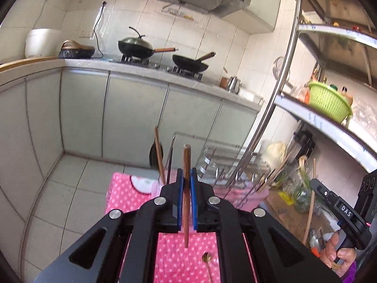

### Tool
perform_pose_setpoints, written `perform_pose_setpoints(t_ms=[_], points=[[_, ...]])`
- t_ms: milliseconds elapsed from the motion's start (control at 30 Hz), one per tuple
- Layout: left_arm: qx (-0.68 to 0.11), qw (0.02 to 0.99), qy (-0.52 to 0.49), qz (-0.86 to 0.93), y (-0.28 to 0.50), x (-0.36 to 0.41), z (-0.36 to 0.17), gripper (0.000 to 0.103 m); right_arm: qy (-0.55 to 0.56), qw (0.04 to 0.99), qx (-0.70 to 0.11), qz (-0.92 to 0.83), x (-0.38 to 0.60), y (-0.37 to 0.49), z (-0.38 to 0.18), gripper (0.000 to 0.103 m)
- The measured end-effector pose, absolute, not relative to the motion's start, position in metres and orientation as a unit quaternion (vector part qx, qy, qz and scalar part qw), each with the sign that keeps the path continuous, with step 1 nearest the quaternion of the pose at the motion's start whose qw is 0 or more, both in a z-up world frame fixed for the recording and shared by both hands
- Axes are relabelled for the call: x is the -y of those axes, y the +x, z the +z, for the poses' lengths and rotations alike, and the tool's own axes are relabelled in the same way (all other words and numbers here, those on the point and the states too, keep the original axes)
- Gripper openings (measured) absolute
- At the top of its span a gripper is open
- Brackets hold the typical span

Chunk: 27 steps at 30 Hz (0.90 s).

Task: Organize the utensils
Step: 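Carry both wooden chopsticks up into the pink cup and open both tools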

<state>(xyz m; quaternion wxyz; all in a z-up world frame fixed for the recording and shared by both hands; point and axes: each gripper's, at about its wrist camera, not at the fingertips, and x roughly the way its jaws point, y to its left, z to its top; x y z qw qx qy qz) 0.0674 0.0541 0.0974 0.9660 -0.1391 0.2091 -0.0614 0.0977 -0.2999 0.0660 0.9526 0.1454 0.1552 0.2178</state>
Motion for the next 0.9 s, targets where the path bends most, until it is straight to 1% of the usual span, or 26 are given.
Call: perform_pose_setpoints(t_ms=[233, 433, 667, 900], points=[[-0.170, 0.974, -0.136, -0.059, 0.075, -0.061, 0.140, 0.005, 0.143, 0.965, -0.053, 0.214, 0.305, 0.123, 0.123, 0.005], [-0.144, 0.979, -0.135, -0.048, 0.089, -0.068, 0.169, 0.005, 0.119, 0.973, 0.038, 0.195, 0.298, 0.143, 0.139, 0.005], [-0.140, 0.982, -0.125, -0.029, 0.115, -0.075, 0.174, 0.005, 0.105, 0.979, 0.066, 0.161, 0.295, 0.182, 0.123, 0.006], [-0.175, 0.979, -0.102, -0.020, 0.144, -0.068, 0.150, 0.005, 0.109, 0.979, 0.074, 0.154, 0.298, 0.208, 0.111, 0.006]])
